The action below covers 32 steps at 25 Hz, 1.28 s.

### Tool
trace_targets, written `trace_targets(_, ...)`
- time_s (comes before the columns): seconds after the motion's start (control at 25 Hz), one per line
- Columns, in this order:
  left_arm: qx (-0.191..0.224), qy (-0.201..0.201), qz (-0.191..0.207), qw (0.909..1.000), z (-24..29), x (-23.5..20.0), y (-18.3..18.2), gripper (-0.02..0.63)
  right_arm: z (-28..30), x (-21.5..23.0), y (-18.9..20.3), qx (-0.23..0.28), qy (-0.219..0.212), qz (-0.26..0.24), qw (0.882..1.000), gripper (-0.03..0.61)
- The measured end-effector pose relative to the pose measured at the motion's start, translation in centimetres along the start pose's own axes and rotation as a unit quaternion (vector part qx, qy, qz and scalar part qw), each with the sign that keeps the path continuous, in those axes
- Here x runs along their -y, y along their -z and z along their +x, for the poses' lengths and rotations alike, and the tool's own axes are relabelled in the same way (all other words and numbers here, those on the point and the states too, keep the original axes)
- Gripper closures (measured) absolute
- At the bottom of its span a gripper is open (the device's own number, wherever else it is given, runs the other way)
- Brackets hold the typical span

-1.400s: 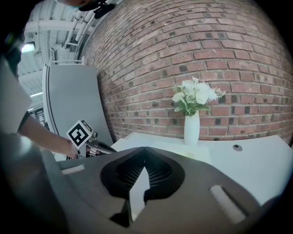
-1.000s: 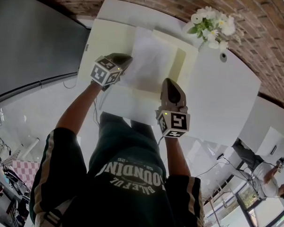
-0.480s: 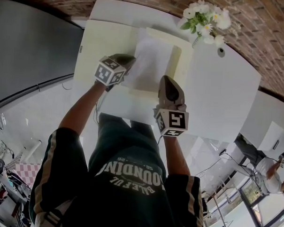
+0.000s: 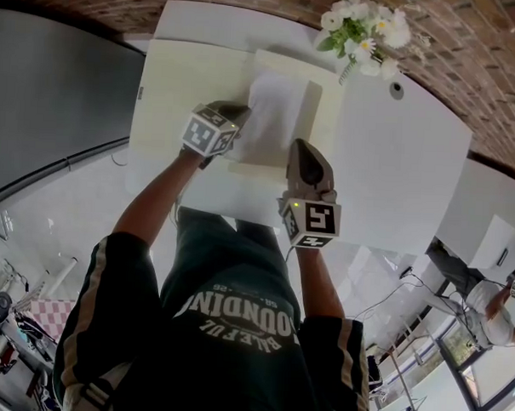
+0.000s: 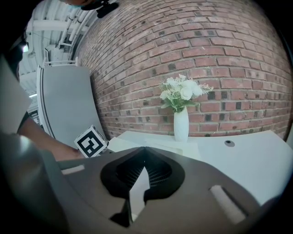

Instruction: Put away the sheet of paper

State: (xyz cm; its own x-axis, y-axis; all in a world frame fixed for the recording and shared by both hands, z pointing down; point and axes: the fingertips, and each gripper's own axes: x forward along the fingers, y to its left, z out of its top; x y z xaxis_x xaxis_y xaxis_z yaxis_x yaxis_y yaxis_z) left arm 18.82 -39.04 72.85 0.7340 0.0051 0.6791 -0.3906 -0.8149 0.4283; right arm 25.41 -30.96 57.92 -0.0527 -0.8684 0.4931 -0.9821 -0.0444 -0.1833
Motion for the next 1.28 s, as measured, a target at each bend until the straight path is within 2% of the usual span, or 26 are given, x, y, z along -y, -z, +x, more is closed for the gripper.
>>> trace_targets(0.28, -0.049, -0.017, 0.013, 0.9986, 1.4, 0.5, 1.6, 0.589, -0.3, 0.4, -0.1, 0.001, 0.001, 0.000, 1.000, 0.578)
trace_targets(0.44, -0.062, -0.016, 0.002, 0.9980, 2.1, 0.7, 2.1, 0.514, -0.4, 0.6, -0.1, 0.002, 0.001, -0.001, 1.000, 0.578)
trace_targets(0.68, -0.055, -0.033, 0.006, 0.9979, 1.2, 0.2, 1.8, 0.466, -0.7, 0.7, -0.5, 0.006, 0.002, -0.005, 1.000, 0.578)
trace_targets(0.84, -0.033, -0.054, 0.007, 0.9980, -0.8, -0.5, 1.2, 0.465, -0.7, 0.3, -0.6, 0.002, 0.000, -0.005, 1.000, 0.578)
trace_targets(1.0, 0.002, -0.080, 0.027, 0.9964, -3.8, -0.9, -0.1, 0.476, -0.6, -1.2, -1.7, 0.010, -0.020, -0.019, 1.000, 0.578)
trace_targets(1.2, 0.050, -0.120, 0.064, 0.9895, -8.0, -0.5, -1.7, 0.601, -0.5, -3.3, -3.6, 0.033, -0.038, -0.035, 0.998, 0.578)
trace_targets(1.28, 0.069, -0.136, 0.071, 0.9858, -9.8, -0.3, -2.1, 0.601, -0.6, -4.3, -4.4, 0.040, -0.046, -0.041, 0.997, 0.578)
